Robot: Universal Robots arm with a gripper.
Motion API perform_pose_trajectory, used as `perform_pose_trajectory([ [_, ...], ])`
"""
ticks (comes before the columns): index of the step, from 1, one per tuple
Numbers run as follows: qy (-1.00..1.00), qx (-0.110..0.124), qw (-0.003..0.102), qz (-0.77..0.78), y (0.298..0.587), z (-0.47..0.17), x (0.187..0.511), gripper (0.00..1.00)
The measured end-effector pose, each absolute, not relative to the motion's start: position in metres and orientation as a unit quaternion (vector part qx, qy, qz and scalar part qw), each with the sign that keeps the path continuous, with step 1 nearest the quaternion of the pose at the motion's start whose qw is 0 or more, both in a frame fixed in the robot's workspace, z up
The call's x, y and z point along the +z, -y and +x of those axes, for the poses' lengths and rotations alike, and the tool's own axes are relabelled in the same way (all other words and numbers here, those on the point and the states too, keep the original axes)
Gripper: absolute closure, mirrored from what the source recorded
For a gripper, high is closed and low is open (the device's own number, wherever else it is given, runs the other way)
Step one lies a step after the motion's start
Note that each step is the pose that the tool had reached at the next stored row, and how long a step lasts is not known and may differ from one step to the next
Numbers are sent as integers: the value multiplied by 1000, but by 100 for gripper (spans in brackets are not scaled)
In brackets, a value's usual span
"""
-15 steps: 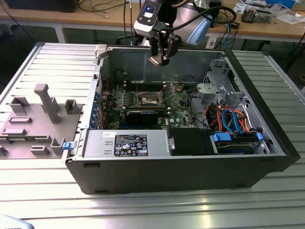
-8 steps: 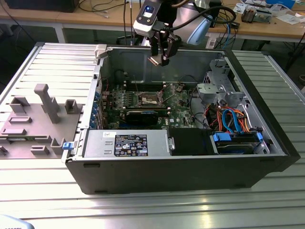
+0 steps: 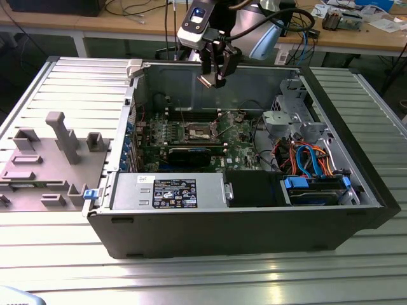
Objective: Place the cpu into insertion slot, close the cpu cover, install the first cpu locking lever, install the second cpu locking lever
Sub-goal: 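Place the cpu into insertion slot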
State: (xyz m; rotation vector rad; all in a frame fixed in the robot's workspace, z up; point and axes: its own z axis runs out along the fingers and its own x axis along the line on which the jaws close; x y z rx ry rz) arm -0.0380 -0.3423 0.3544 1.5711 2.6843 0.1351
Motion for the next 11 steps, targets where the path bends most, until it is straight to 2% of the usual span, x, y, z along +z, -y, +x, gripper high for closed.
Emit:
perform_pose_trajectory([
  [11, -860, 43, 14, 509, 342, -38, 354, 45],
])
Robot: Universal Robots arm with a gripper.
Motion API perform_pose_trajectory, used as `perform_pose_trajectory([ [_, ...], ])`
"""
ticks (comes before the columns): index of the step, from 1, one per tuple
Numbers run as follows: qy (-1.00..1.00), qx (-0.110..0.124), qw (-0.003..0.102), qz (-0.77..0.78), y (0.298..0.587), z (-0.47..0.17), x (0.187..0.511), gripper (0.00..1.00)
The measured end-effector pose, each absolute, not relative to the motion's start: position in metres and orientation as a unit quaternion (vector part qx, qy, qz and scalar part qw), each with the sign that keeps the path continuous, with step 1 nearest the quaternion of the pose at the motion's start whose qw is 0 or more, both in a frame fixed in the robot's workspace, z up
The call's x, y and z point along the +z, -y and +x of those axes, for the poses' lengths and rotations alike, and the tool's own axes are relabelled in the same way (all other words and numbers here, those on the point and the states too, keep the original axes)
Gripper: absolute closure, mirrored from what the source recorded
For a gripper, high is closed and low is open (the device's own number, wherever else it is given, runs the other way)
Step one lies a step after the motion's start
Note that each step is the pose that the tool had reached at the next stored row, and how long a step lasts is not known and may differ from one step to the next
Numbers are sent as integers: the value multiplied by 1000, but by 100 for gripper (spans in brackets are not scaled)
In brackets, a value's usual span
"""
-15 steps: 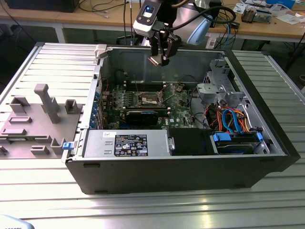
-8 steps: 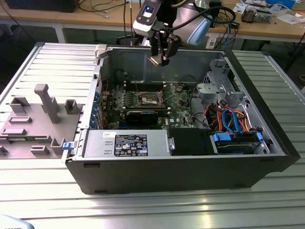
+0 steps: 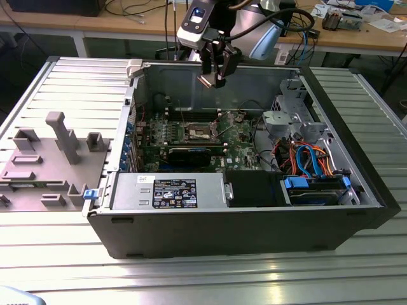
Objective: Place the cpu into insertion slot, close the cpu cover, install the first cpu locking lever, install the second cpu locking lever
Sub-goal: 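Place the cpu into insertion slot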
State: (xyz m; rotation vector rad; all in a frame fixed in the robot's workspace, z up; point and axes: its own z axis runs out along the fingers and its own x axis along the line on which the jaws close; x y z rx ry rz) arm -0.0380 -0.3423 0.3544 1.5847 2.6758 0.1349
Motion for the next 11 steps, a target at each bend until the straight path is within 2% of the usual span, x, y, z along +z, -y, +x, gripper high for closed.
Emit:
perform_pose_trajectory([
  [11, -857, 43, 15, 514, 342, -38, 354, 45],
])
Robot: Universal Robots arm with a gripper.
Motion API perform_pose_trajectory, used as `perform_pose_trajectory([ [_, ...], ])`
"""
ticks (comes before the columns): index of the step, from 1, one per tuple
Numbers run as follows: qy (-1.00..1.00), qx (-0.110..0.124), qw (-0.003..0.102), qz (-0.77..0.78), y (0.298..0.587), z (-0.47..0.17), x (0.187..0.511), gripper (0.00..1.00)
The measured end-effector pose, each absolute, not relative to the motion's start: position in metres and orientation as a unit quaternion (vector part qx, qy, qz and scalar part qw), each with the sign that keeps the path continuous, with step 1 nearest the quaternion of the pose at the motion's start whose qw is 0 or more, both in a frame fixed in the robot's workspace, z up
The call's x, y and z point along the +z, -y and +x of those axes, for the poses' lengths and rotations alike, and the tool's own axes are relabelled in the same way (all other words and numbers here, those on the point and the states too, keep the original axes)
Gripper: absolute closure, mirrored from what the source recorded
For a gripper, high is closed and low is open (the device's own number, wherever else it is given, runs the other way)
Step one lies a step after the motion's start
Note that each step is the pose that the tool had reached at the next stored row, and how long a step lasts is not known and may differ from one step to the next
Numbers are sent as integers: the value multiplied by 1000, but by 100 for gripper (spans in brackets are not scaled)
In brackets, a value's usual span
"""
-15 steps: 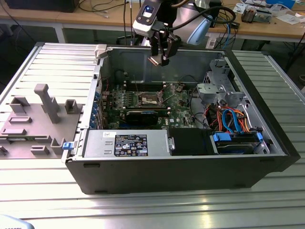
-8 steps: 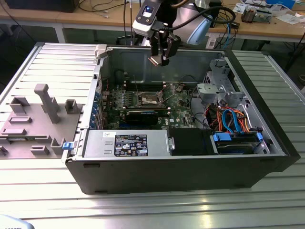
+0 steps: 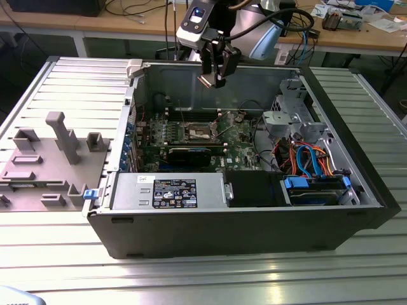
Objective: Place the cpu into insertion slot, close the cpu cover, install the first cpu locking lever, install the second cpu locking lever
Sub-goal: 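Place the cpu into insertion slot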
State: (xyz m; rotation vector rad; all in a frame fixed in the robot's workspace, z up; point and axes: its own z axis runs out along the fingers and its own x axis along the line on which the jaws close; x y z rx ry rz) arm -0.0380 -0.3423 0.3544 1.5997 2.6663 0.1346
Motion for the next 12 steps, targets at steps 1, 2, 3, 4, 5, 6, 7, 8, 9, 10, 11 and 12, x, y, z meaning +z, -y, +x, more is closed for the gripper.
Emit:
perform_pose_trajectory([
  [1, -856, 43, 15, 514, 342, -38, 354, 45],
  [2, -856, 43, 15, 515, 342, -38, 354, 45],
  [3, -856, 43, 15, 515, 342, -38, 354, 45],
  [4, -856, 43, 15, 516, 342, -38, 354, 45],
  [5, -855, 43, 15, 516, 342, -38, 354, 45],
  [6, -855, 43, 15, 517, 342, -38, 354, 45],
  [7, -855, 43, 15, 517, 342, -38, 354, 45],
  [8, -855, 43, 15, 517, 342, -38, 354, 45],
  [9, -854, 43, 15, 518, 342, -38, 354, 45],
  [10, -854, 43, 15, 518, 342, -38, 354, 45],
  [11, -854, 43, 15, 518, 342, -38, 354, 45],
  [12, -854, 43, 15, 519, 342, -38, 354, 45],
])
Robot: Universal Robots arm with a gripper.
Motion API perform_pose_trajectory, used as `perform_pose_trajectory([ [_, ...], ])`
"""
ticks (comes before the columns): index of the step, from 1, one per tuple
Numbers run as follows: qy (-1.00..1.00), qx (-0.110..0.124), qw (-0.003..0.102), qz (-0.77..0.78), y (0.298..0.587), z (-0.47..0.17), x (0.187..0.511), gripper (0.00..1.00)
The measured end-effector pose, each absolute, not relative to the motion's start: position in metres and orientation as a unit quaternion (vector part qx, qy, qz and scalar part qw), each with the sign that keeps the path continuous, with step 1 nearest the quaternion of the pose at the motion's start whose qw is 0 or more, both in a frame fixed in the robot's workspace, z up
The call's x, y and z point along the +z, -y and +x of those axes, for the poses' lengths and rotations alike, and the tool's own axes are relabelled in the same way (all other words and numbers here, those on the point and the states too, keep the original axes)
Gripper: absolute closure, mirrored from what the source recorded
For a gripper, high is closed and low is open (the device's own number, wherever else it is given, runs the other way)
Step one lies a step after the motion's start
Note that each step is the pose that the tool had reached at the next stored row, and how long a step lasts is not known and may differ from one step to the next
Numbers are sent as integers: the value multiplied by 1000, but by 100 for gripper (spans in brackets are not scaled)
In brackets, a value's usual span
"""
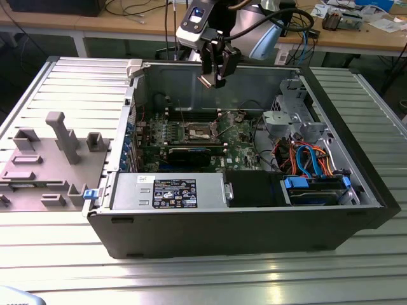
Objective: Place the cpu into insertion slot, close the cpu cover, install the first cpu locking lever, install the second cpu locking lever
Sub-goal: 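Place the cpu into insertion slot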
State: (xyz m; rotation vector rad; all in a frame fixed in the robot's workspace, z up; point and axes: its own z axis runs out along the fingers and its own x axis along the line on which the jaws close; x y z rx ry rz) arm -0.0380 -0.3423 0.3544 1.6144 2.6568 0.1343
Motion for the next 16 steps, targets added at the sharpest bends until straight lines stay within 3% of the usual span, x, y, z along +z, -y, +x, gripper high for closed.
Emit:
perform_pose_trajectory([
  [16, -850, 43, 15, 525, 342, -38, 354, 45],
])
